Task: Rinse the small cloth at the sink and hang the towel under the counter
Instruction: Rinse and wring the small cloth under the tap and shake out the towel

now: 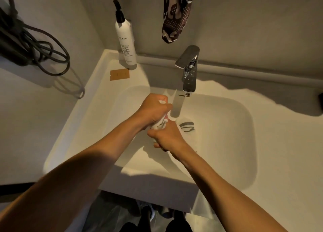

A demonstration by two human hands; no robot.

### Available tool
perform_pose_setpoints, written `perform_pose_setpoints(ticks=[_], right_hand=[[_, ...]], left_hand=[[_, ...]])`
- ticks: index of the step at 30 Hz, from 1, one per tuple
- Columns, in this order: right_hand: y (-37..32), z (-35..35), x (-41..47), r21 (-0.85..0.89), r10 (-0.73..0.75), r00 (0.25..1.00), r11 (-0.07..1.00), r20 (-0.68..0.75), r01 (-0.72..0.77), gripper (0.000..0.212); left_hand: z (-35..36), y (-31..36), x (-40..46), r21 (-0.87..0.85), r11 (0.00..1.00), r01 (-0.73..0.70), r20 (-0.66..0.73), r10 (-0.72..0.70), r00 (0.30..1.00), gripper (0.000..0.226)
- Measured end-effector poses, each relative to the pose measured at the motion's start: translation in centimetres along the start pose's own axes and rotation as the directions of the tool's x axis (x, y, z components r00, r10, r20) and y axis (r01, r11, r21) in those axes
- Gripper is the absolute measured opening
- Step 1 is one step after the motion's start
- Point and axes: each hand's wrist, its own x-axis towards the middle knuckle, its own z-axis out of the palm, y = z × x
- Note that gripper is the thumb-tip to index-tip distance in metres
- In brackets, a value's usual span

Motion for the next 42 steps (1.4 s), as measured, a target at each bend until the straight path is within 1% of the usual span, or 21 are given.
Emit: perform_pose_setpoints(ticks=[1,3,5,9,13,15,17,18,19,20,22,23,25,29,33,35,38,39,40,41,42], right_hand=[[0.5,0.5,0.6,-0.175,-0.057,0.997,0.983,-0.048,0.048,0.004],[2.0,1.2,1.5,-0.418,-0.113,0.991,0.905,-0.072,0.073,0.014],[3.3,1.6,1.9,-0.504,-0.084,0.993,0.863,-0.088,0.029,0.024],[5.8,2.5,1.6,-0.644,-0.033,0.998,0.765,-0.061,-0.015,0.03],[6.6,3.1,1.1,-0.694,-0.053,0.998,0.72,-0.036,0.013,0.034],[6.3,2.8,0.2,-0.664,-0.093,0.993,0.747,-0.07,0.023,0.032],[5.9,1.9,-0.5,-0.576,-0.103,0.986,0.818,-0.131,0.009,0.033],[5.2,1.0,-1.0,-0.498,-0.076,0.984,0.867,-0.16,-0.014,0.038],[4.6,0.1,-1.3,-0.388,-0.027,0.985,0.921,-0.171,-0.042,0.048],[3.7,-0.8,-1.9,-0.267,0.022,0.986,0.961,-0.167,-0.066,0.059],[1.8,-2.3,-2.8,-0.085,0.031,0.991,0.995,-0.132,-0.043,0.067],[1.0,-3.0,-3.3,-0.042,-0.006,0.993,0.999,-0.115,0.001,0.057],[-0.7,-4.3,-4.2,0.081,-0.08,0.996,0.993,-0.047,0.083,0.035],[-3.4,-6.5,-6.0,0.33,-0.133,0.991,0.936,-0.002,0.126,0.043],[-5.2,-7.5,-7.5,0.459,-0.174,0.984,0.872,-0.041,0.173,0.049],[-5.7,-7.9,-7.8,0.515,-0.149,0.987,0.842,-0.06,0.159,0.059],[-6.8,-8.7,-8.3,0.391,-0.195,0.959,0.882,-0.204,0.262,0.037],[-7.2,-8.9,-8.5,0.335,-0.213,0.942,0.895,-0.261,0.295,0.035],[-7.6,-9.2,-8.7,0.282,-0.253,0.918,0.897,-0.306,0.341,0.036],[-8.1,-9.3,-8.8,0.232,-0.3,0.897,0.894,-0.326,0.383,0.036],[-8.4,-9.3,-8.9,0.188,-0.348,0.878,0.887,-0.327,0.422,0.036]], left_hand=[[0.6,-0.8,0.5,0.013,0.999,0.052,-0.048,-0.051,0.998,0.047],[1.5,-2.4,1.2,0.027,0.987,0.16,-0.115,-0.156,0.981,0.044],[2.4,-4.2,1.7,0.065,0.959,0.275,-0.149,-0.263,0.953,0.038],[3.1,-6.8,1.4,0.117,0.892,0.436,-0.157,-0.417,0.895,0.012],[3.2,-8.1,0.3,0.052,0.88,0.472,-0.189,-0.456,0.87,0.03],[2.6,-7.4,-0.5,-0.071,0.9,0.43,-0.13,-0.436,0.89,0.029],[1.4,-5.7,-1.5,-0.229,0.89,0.395,0.02,-0.401,0.916,0.021],[0.5,-4.7,-2.2,-0.299,0.878,0.374,0.106,-0.359,0.927,0.022],[-0.3,-3.6,-2.9,-0.342,0.865,0.367,0.174,-0.325,0.93,0.036],[-1.0,-2.8,-3.5,-0.337,0.871,0.357,0.212,-0.299,0.93,0.048],[-2.3,-1.1,-4.8,-0.183,0.947,0.264,0.232,-0.219,0.948,0.044],[-2.9,-0.3,-5.3,-0.098,0.978,0.187,0.215,-0.162,0.963,0.036],[-3.9,1.0,-6.1,-0.081,0.996,0.043,0.141,-0.031,0.989,0.031],[-4.6,3.2,-7.3,-0.206,0.974,-0.099,-0.012,0.098,0.995,0.024],[-4.5,4.7,-9.0,-0.386,0.918,-0.089,-0.112,0.049,0.993,0.029],[-4.7,5.4,-9.5,-0.522,0.85,-0.074,-0.121,0.012,0.993,0.029],[-6.5,6.8,-9.7,-0.782,0.619,-0.074,-0.132,-0.049,0.99,0.027],[-7.3,7.2,-9.8,-0.77,0.628,-0.114,-0.179,-0.041,0.983,0.028],[-7.8,7.3,-9.9,-0.68,0.711,-0.177,-0.25,0.003,0.968,0.032],[-8.1,7.5,-10.4,-0.515,0.815,-0.264,-0.322,0.102,0.941,0.033],[-8.0,7.7,-11.0,-0.284,0.891,-0.354,-0.356,0.245,0.902,0.031]])
